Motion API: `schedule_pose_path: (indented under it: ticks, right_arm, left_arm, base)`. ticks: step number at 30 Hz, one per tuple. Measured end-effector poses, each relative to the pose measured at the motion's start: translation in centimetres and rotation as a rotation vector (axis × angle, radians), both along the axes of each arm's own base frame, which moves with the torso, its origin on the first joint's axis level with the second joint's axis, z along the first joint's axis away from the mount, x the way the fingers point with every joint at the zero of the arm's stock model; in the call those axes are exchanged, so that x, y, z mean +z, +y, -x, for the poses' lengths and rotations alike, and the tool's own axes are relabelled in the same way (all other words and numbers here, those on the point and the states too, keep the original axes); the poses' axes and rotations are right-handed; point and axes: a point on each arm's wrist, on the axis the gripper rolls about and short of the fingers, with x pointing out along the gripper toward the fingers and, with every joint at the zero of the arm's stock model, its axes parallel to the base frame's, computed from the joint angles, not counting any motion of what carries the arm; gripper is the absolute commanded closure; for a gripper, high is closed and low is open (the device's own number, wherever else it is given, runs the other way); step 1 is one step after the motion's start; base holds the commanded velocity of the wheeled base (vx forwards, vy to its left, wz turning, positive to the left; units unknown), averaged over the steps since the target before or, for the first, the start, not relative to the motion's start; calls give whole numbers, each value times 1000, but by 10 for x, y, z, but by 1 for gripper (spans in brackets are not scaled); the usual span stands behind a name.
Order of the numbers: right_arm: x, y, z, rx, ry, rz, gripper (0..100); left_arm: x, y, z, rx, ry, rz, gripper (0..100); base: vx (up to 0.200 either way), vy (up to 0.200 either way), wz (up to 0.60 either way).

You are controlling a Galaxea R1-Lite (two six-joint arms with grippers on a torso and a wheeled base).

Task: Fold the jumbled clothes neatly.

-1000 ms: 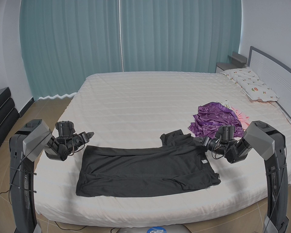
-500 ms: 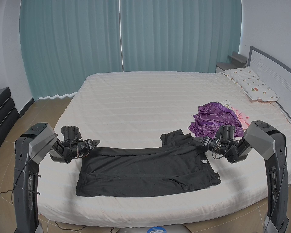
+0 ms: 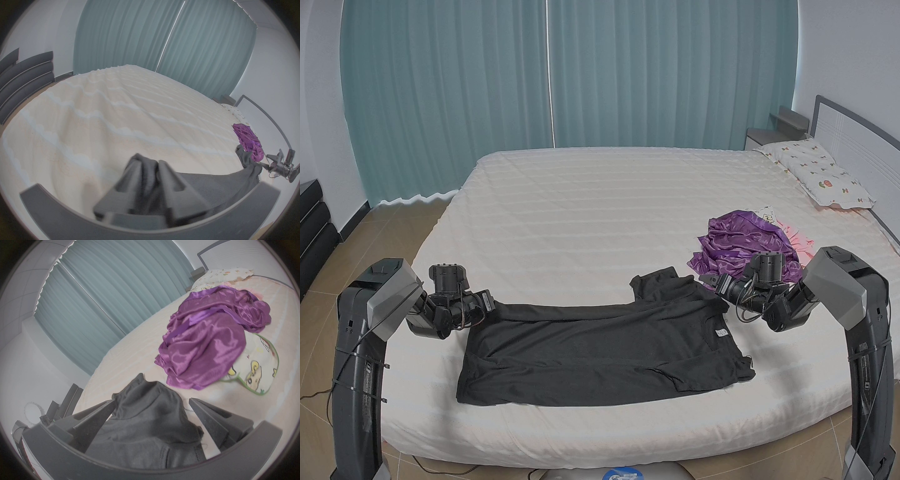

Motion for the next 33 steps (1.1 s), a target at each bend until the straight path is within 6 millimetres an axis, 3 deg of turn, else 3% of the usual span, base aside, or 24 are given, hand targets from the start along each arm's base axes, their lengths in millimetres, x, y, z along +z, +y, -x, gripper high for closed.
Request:
schedule_pose_path:
  ticks: [6, 12, 16, 22, 33]
  right_arm:
    - [5, 3, -14, 8, -21, 10, 0]
    - [11, 7, -20, 41, 2, 10, 0]
    - [11, 9, -29, 47, -13, 8, 0]
    - [-4, 17, -37, 60, 16, 6, 0]
    - [-30, 28, -49, 58, 55, 20, 0]
  left_arm:
    - [2, 7, 0, 72, -7, -11, 100]
    - [31, 10, -2, 121, -110, 12, 100]
    - [40, 10, 6, 124, -110, 13, 100]
    - [53, 8, 16, 117, -156, 12, 100]
    - [51, 7, 25, 115, -137, 11, 100]
  base:
    - [0, 0, 0]
    - [0, 0, 0]
    - [0, 0, 0]
    - [0, 0, 0]
    - [0, 0, 0]
